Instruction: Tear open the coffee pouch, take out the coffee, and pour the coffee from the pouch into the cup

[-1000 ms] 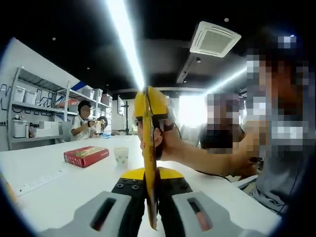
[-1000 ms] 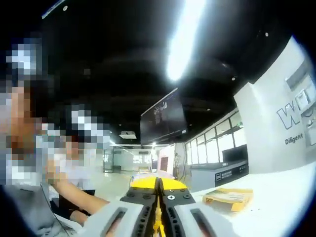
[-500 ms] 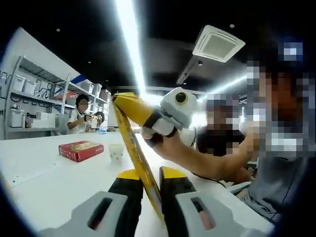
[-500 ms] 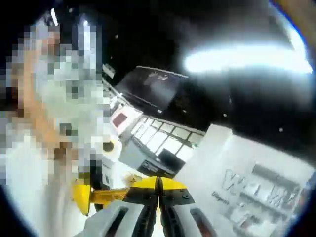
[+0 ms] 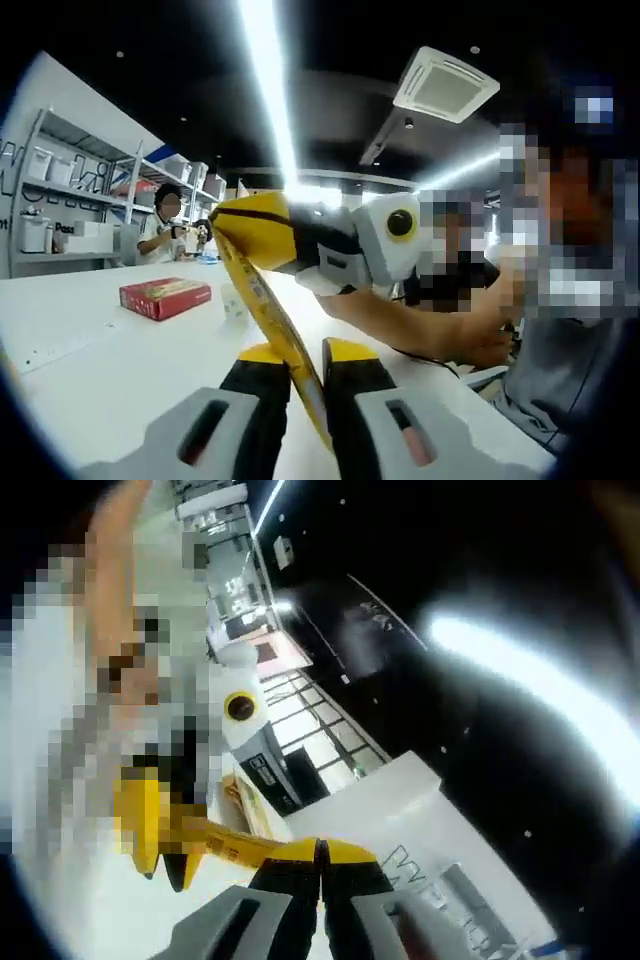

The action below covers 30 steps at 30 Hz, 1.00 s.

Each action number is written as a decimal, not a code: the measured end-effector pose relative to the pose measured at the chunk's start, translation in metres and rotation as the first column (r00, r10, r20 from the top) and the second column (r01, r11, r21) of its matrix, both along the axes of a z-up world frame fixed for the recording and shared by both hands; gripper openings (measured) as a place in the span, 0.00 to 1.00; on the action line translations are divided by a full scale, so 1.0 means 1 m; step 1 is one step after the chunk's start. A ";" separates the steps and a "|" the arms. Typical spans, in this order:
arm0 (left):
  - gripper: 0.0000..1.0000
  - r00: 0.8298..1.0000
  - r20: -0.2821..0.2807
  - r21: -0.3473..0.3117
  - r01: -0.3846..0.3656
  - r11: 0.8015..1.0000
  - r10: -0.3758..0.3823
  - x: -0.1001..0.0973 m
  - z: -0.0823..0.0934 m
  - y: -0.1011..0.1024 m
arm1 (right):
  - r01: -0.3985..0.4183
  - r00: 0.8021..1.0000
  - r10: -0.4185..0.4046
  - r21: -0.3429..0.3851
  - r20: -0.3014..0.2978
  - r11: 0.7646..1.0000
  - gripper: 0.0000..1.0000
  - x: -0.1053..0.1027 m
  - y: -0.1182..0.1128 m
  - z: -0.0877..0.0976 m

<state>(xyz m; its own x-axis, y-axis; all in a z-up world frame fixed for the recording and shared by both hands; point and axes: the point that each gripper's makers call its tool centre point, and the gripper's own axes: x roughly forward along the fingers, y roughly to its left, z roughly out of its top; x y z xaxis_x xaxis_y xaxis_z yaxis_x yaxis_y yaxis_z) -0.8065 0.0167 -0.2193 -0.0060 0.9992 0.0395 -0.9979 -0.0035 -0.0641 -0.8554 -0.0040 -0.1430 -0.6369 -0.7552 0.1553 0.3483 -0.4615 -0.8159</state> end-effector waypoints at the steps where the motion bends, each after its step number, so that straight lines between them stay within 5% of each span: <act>1: 0.14 1.000 -0.003 0.005 -0.002 1.000 0.002 -0.001 0.002 -0.001 | -0.030 0.999 0.032 -0.042 0.039 0.999 0.00 0.002 0.000 0.003; 4: 0.13 0.999 -0.028 0.010 -0.017 1.000 0.017 -0.003 0.002 -0.001 | -0.112 0.980 0.136 -0.161 0.147 0.981 0.00 0.005 -0.001 0.010; 7: 0.12 0.999 -0.039 0.013 -0.035 0.999 0.035 -0.009 0.002 -0.002 | -0.200 0.930 0.273 -0.282 0.247 0.938 0.01 0.011 -0.002 0.017; 9: 0.11 0.999 -0.035 0.012 -0.039 0.999 0.040 -0.010 0.002 -0.002 | -0.243 0.879 0.364 -0.366 0.309 0.898 0.01 0.014 -0.001 0.020; 11: 0.11 0.998 -0.043 -0.002 -0.052 0.999 0.052 -0.012 0.000 -0.003 | -0.288 0.780 0.484 -0.459 0.397 0.840 0.01 0.018 -0.002 0.021; 12: 0.10 0.996 -0.060 0.011 -0.061 0.998 0.061 -0.013 0.002 -0.003 | -0.320 0.746 0.535 -0.491 0.396 0.810 0.01 0.020 -0.002 0.024; 13: 0.10 0.996 -0.056 0.006 -0.065 0.998 0.065 -0.015 0.001 -0.003 | -0.342 0.610 0.637 -0.568 0.471 0.748 0.01 0.027 -0.003 0.023; 14: 0.10 0.995 -0.063 0.000 -0.079 0.997 0.079 -0.018 0.000 -0.003 | -0.333 0.608 0.647 -0.591 0.461 0.735 0.01 0.023 -0.001 0.024; 15: 0.11 0.990 -0.095 0.012 -0.108 0.994 0.108 -0.025 0.003 -0.005 | -0.345 0.584 0.670 -0.607 0.459 0.716 0.01 0.024 -0.001 0.024; 16: 0.11 0.988 -0.101 0.000 -0.117 0.993 0.116 -0.026 0.001 -0.005 | -0.369 0.457 0.736 -0.646 0.500 0.668 0.01 0.037 -0.004 0.022; 18: 0.13 0.984 -0.112 0.013 -0.136 0.991 0.137 -0.028 0.003 -0.005 | -0.330 0.428 0.754 -0.691 0.498 0.643 0.01 0.030 -0.002 0.023; 19: 0.14 0.983 -0.112 0.013 -0.146 0.989 0.146 -0.031 0.003 -0.006 | -0.334 0.326 0.794 -0.723 0.513 0.604 0.01 0.037 -0.004 0.022; 21: 0.15 0.980 -0.114 0.015 -0.160 0.987 0.161 -0.034 0.003 -0.007 | -0.305 0.275 0.811 -0.753 0.517 0.583 0.01 0.047 -0.009 0.019; 22: 0.16 0.978 -0.119 0.014 -0.170 0.985 0.170 -0.035 0.003 -0.007 | -0.299 0.205 0.826 -0.770 0.524 0.563 0.01 0.047 -0.011 0.018; 24: 0.17 0.976 -0.124 0.010 -0.181 0.983 0.181 -0.037 0.002 -0.008 | -0.253 0.101 0.842 -0.805 0.530 0.537 0.01 0.046 -0.016 0.016; 25: 0.18 0.974 -0.128 0.005 -0.188 0.982 0.187 -0.039 0.001 -0.008 | -0.238 0.020 0.845 -0.818 0.534 0.523 0.01 0.053 -0.020 0.013; 27: 0.19 0.972 -0.138 -0.007 -0.195 0.981 0.192 -0.041 -0.001 -0.008 | -0.190 -0.064 0.847 -0.839 0.528 0.509 0.01 0.058 -0.026 0.007; 28: 0.19 0.970 -0.145 -0.013 -0.198 0.980 0.194 -0.041 -0.003 -0.008 | -0.188 -0.082 0.844 -0.840 0.530 0.509 0.01 0.060 -0.027 0.005; 30: 0.19 0.968 -0.154 -0.029 -0.206 0.978 0.199 -0.044 -0.007 -0.007 | -0.181 -0.078 0.837 -0.833 0.541 0.522 0.01 0.058 -0.031 0.001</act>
